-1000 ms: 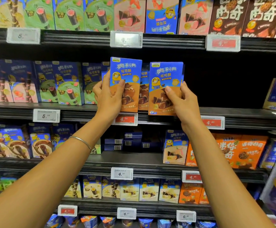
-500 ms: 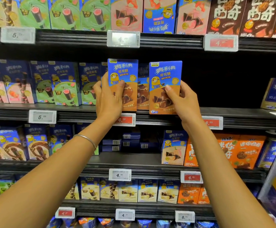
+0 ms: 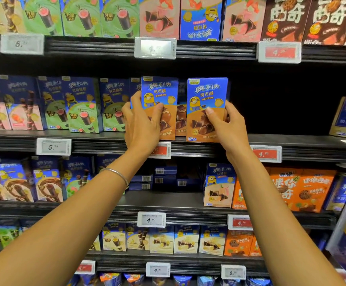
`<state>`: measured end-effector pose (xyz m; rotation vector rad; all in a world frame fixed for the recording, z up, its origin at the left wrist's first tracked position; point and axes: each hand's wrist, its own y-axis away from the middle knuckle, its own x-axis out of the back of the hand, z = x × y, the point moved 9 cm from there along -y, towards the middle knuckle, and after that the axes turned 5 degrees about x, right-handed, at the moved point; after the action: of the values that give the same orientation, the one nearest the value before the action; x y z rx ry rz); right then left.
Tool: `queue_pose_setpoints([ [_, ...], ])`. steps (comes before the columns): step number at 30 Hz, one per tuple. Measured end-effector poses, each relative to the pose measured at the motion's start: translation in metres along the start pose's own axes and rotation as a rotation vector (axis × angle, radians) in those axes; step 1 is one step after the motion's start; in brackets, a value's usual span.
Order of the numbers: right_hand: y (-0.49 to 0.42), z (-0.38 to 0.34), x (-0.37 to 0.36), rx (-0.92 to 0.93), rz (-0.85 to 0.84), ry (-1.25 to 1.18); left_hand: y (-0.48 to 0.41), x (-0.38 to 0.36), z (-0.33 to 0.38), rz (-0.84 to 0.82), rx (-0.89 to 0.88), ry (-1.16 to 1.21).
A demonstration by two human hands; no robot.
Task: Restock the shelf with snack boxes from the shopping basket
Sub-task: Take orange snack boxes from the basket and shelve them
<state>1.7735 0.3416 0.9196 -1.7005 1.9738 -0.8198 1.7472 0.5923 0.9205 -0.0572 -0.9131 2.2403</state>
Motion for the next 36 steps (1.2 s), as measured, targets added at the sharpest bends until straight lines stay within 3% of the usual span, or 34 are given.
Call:
queue_pose_setpoints([
  [15, -0.002, 0.009, 0.008, -0.027, 0.118, 0.082, 0.002, -0.004, -0.014, -0.128, 0.085, 0.094],
  [36, -0.003, 0.013, 0.004, -0.057, 0.135, 0.061, 0.002, -0.002, -0.011, -0.126, 0.129, 0.078],
])
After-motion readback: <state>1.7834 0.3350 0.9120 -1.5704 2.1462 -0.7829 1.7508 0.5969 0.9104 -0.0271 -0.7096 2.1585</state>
